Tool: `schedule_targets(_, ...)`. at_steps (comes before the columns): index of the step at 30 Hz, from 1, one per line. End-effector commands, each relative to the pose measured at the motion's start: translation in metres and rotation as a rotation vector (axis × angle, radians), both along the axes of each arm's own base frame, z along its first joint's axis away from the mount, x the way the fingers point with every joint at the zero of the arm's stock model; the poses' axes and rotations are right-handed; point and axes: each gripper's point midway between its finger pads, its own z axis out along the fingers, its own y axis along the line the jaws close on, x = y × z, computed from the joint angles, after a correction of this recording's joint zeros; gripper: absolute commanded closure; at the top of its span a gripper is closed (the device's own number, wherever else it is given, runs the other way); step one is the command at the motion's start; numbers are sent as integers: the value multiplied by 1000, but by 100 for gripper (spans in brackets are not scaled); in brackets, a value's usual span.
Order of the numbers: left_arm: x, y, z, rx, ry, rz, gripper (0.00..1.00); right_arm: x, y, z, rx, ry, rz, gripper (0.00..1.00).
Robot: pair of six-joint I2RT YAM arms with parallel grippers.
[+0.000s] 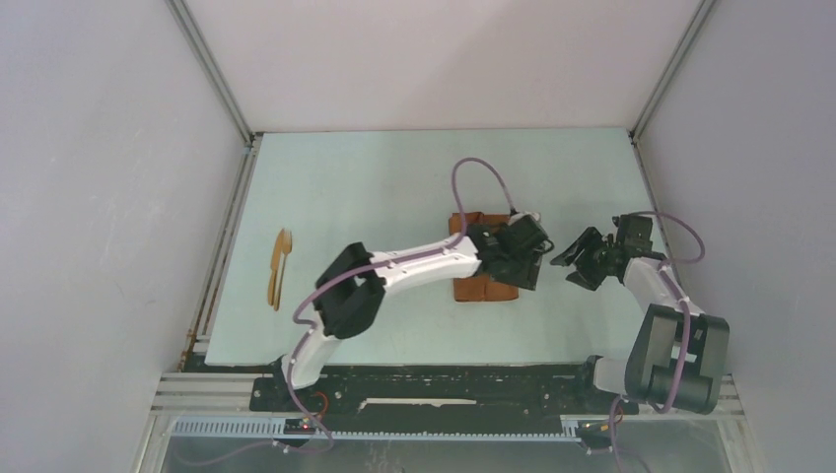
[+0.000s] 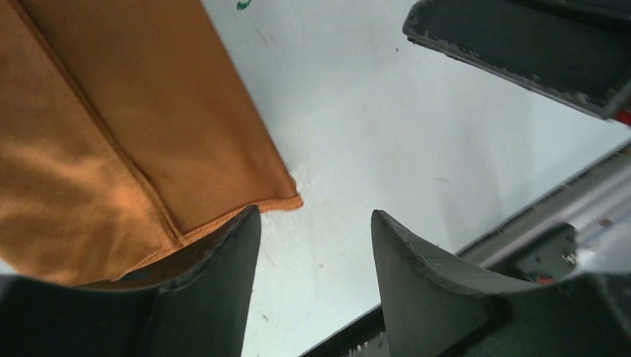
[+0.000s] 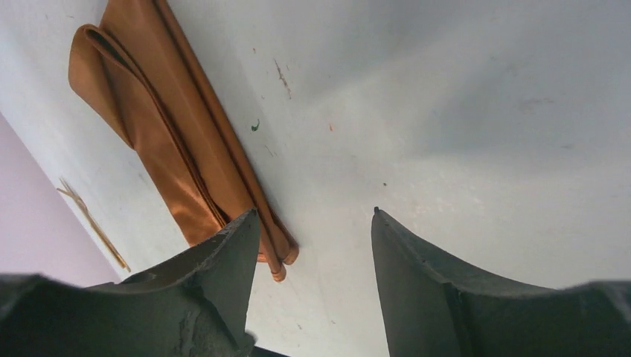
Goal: Fold the napkin into a case and place the utensils inside
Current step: Rotate the 2/3-rectangle-folded napkin from the center of the board, then pick up the 2/3-rectangle-folded napkin from the center of the board.
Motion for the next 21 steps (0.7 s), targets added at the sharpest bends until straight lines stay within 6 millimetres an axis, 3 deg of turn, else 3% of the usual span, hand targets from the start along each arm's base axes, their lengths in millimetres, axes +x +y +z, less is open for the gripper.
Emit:
schedule_targets(1, 9, 15, -24, 279, -91, 79, 38, 4, -15, 14, -72, -57, 4, 35)
schedule_targets(6, 9, -2, -33, 331, -106, 93, 37, 6, -19, 16, -32, -88, -21, 33)
schedule_targets(12, 10, -1, -46, 373, -135, 105, 34, 6, -13, 18, 15, -108, 0, 33)
schedule_targets(21, 16, -4, -52, 389, -162, 102, 44, 4, -5, 16, 12, -112, 26, 33)
